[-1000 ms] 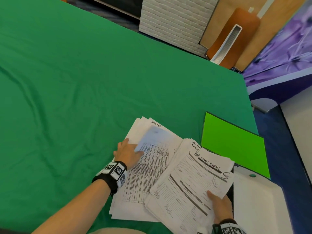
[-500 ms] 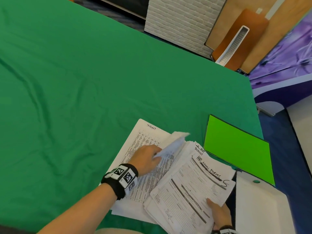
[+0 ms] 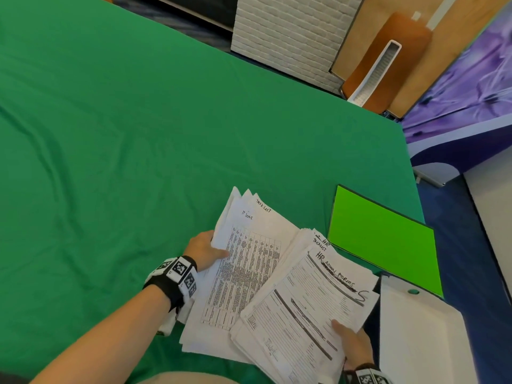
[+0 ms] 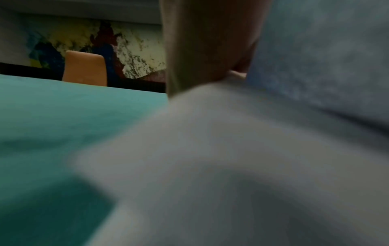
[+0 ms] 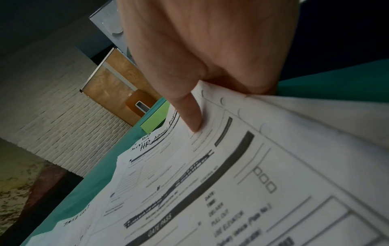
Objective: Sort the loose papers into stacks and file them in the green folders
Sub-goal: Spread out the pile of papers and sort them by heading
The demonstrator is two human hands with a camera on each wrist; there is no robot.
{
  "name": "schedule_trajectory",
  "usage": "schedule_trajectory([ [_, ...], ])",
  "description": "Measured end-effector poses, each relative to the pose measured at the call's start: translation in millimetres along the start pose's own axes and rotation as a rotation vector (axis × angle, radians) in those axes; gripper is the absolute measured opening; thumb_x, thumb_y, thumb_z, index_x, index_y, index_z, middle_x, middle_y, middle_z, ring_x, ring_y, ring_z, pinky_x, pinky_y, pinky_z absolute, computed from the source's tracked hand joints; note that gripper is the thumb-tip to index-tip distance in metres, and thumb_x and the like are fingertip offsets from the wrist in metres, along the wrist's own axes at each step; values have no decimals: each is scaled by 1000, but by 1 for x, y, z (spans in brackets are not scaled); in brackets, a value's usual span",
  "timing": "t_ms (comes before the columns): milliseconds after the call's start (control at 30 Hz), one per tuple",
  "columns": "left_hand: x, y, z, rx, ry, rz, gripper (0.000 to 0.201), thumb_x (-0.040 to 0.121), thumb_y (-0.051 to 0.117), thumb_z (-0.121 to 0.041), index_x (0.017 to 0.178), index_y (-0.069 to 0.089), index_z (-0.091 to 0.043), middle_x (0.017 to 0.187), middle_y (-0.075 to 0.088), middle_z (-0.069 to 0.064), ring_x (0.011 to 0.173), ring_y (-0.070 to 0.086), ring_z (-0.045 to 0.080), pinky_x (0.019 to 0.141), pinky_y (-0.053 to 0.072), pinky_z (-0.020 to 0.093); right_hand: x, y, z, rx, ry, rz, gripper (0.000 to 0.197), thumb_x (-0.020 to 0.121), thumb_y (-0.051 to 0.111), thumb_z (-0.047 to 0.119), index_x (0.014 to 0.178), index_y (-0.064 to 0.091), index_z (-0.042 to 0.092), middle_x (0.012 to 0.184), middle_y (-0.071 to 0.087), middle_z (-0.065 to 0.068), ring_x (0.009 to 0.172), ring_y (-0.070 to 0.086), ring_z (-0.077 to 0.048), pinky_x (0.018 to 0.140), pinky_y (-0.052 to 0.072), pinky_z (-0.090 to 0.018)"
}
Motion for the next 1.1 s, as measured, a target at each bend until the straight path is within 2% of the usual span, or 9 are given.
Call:
schedule_trajectory([
  [100,-9,-2,-14,-9,96,-50,44,86,71,-11,128,58,-13,125,65,6,109,62,25,95,52,42,-3,1,-2,62,0,67,47,84,70,4,129,54,8,115,64,-17,107,59,-40,99,44,-58],
  [267,-39,-57,-92,67,367,-160,39,87,70,-13,125,61,-15,113,67,2,96,66,24,85,56,41,-16,5,10,176,-119,171,43,88,64,-1,127,53,14,115,65,-13,107,60,-37,96,46,-58],
  [367,-71,-107,-147,-85,513,-142,41,83,74,-9,121,61,-12,114,67,-1,100,66,19,88,54,38,-26,10,18,208,-171,217,47,88,65,2,130,53,17,119,65,-12,107,62,-35,95,47,-58],
  [533,-119,-147,-199,-517,689,6,44,73,72,0,116,61,-4,106,73,5,92,72,18,75,59,30,-34,17,35,244,-249,220,41,88,64,3,124,58,21,118,68,-11,105,65,-35,93,49,-60],
  [667,-97,-114,-182,-620,551,129,51,71,70,-1,121,58,-2,111,71,9,96,71,21,76,58,34,-59,24,65,192,-395,268,35,89,61,0,119,62,17,107,72,-8,89,71,-21,75,59,-37],
  [767,-60,-58,-131,-505,298,233,43,78,73,0,118,61,-10,111,72,7,98,71,25,87,56,47,-78,29,80,284,-382,371,37,88,59,-2,122,61,12,112,71,-13,97,70,-31,82,57,-48],
  [833,-42,-22,-93,-416,146,269,41,80,74,-4,119,61,-8,112,71,10,97,71,28,88,54,52,-87,30,87,310,-379,416,37,88,57,-3,121,62,13,111,72,-11,100,69,-31,85,55,-47],
  [1000,-27,22,-37,-431,-17,320,58,74,83,-25,125,58,-10,118,69,8,101,69,24,93,53,48,-93,35,81,249,-340,433,34,91,54,-1,120,63,14,110,71,-15,102,67,-35,90,52,-56],
  [1100,-29,26,-30,-474,-66,283,66,70,87,-27,123,51,-10,116,67,7,99,68,24,81,57,40,-94,38,75,232,-313,409,29,94,54,8,122,61,8,110,70,-18,98,68,-35,87,54,-51],
])
Point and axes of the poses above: each hand's wrist, its own x-axis towards the middle knuckle, its own y-axis out of the palm, z = x × y, the point moved 3 cm from there along x, towards the middle knuckle
